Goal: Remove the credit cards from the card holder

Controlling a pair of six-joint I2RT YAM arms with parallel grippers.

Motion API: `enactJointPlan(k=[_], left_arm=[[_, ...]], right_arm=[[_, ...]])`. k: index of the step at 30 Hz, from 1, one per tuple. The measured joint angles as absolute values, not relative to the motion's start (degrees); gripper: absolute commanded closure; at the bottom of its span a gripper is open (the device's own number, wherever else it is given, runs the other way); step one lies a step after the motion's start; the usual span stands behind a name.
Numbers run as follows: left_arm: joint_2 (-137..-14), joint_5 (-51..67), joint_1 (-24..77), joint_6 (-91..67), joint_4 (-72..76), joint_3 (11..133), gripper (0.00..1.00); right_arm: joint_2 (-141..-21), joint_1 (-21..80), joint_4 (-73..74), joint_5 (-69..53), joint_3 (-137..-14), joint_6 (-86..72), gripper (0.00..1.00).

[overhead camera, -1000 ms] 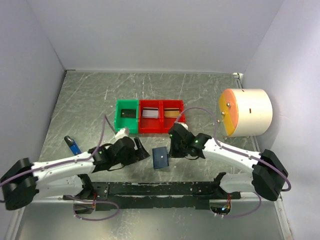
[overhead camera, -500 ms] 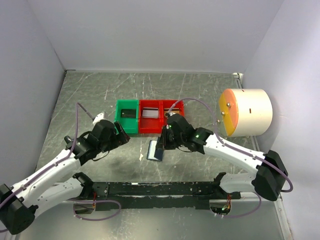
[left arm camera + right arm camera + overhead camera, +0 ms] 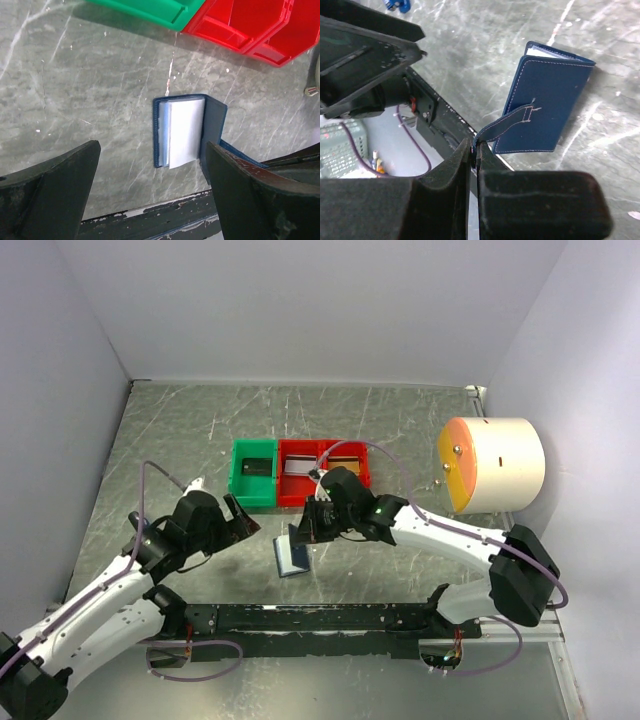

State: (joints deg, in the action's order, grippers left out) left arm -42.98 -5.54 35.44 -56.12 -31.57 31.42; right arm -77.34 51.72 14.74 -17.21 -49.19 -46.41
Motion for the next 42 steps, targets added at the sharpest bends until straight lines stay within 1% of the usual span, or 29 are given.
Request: enactJointPlan(k=[6, 12, 15, 21, 29, 31, 38, 42], left_arm=[[-39.4, -2.8, 35.4, -58.4, -30.7, 27.8, 0.03], [-40.2, 0.3, 35.4, -58.9, -28.5, 26.8, 0.04], [-41.5, 2.3, 35.4, -58.8, -25.7, 26.3, 0.07], [-46.6, 8.2, 35.4, -58.4, -18.6, 24.2, 0.12], [-51.6, 13.0, 35.4, -57.4, -12.2, 23.7, 0.19], [-52.6, 14.2, 35.4, -57.4, -9.9, 23.0, 0.2], [-56.0, 14.6, 35.5, -57.5, -8.4, 21.9, 0.2], [-56.9, 14.7, 35.8, -57.7, -7.7, 21.3, 0.24]], right_arm=[[-77.1, 51.2, 12.4, -19.4, -48.8, -46.9, 1.0], [-74.0, 42.6, 11.9, -21.7, -41.2, -46.2, 1.0], [-72.8, 39.7, 12.6, -21.8, -36.0, -45.3, 1.0], [-72.4, 39.0, 13.5, -22.5, -31.7, -44.1, 1.0], [-73.0, 38.7, 12.8, -22.3, -30.8, -43.9, 1.0], [-73.9, 38.6, 12.6, -22.3, -30.6, -43.9, 1.0], [-74.8, 38.6, 11.2, -22.4, -29.7, -44.1, 1.0], [-74.9, 38.6, 10.6, -22.4, -29.4, -44.2, 1.0]])
